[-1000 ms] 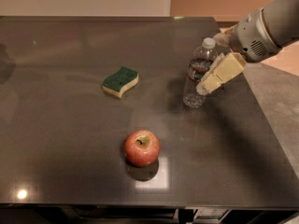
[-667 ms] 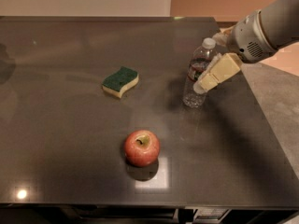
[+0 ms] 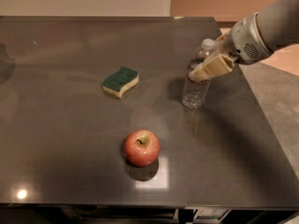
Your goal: Move water bottle near apple
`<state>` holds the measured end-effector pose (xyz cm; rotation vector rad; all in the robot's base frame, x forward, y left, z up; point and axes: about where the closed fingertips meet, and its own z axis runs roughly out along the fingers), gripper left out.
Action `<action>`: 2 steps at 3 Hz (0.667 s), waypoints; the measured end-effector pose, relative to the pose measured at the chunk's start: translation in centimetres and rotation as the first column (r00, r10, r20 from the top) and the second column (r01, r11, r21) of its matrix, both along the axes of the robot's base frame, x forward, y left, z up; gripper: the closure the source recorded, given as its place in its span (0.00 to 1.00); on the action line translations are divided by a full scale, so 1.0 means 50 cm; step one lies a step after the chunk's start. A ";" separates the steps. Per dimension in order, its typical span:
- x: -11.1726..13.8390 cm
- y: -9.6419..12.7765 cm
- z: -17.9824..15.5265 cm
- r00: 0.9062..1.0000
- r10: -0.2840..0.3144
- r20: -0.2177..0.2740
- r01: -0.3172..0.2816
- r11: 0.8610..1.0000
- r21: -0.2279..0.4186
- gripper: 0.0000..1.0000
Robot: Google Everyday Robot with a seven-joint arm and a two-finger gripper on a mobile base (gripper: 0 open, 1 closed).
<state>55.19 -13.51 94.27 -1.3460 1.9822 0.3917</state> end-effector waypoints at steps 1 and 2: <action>-0.005 0.004 0.005 1.000 0.022 -0.007 -0.021 1.000 0.021 0.64; -0.022 0.015 0.021 0.996 0.092 -0.020 -0.092 0.995 0.033 0.88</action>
Offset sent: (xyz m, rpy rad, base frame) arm -0.0279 0.0082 0.0198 0.0407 0.0571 0.1918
